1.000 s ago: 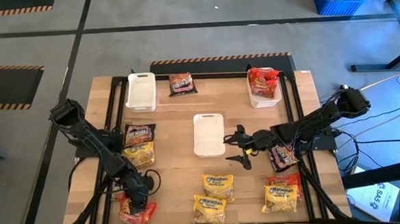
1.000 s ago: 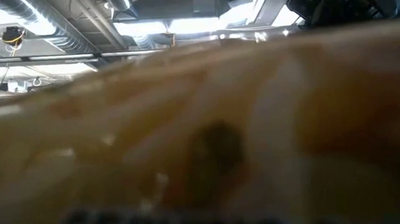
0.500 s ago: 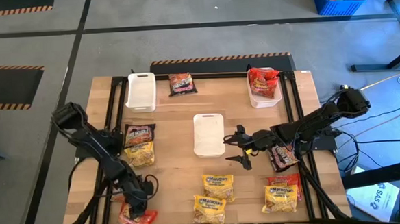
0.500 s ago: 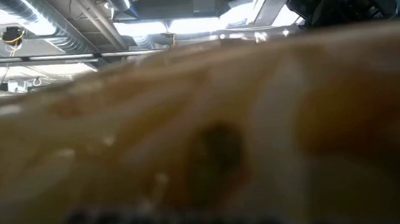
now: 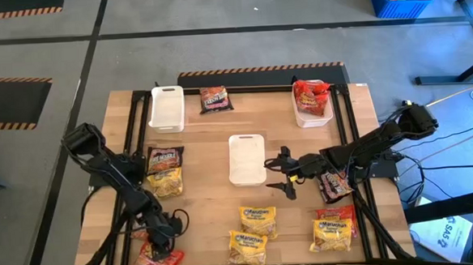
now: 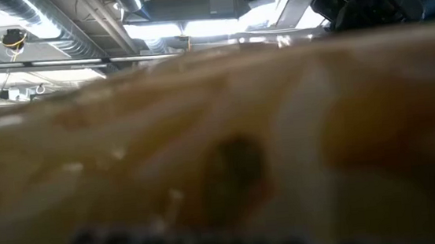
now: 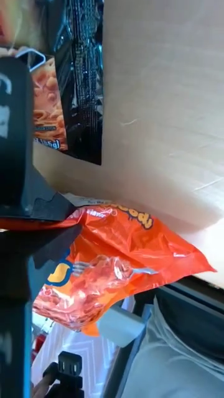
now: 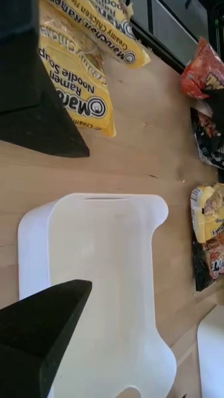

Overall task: Sort Maruchan noodles
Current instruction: Put the orange noodle pack into the white right bin

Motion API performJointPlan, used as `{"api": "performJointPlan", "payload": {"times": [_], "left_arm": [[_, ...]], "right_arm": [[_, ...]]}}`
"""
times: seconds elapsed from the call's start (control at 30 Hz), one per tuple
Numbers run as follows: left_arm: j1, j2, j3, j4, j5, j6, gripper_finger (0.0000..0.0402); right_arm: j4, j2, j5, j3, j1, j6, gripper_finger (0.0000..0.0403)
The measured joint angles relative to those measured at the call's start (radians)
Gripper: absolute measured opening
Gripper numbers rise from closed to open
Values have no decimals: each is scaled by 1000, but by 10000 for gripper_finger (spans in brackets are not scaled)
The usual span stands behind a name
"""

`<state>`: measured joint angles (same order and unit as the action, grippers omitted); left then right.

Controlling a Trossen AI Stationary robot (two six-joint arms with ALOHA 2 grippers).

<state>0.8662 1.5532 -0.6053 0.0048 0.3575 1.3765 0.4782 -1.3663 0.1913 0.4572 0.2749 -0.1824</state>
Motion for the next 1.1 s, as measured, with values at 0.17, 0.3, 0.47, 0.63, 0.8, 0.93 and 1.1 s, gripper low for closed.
{"api": "performJointPlan", "payload": {"times": [0.17,0.3,0.47,0.63,0.8,0.93,1.1], "left_arm": [[-34,-14,-34,-11,-90,-71,1],[-78,-22,-80,-32,-195,-165,1],[-129,-22,-147,-92,-298,-307,0],[-182,-22,-208,-187,-452,-450,0],[-252,-23,-234,-203,-528,-564,0],[-293,-23,-266,-203,-562,-646,0],[-346,-23,-344,-236,-582,-757,0]], "right_arm": [[0,0,0,0,0,0,321],[8,0,0,0,0,0,321],[56,0,-1,0,0,0,321],[63,0,-1,0,0,0,321],[104,0,-5,0,0,-15,321],[134,0,-26,0,0,-17,321],[168,0,-48,0,0,-39,321]]}}
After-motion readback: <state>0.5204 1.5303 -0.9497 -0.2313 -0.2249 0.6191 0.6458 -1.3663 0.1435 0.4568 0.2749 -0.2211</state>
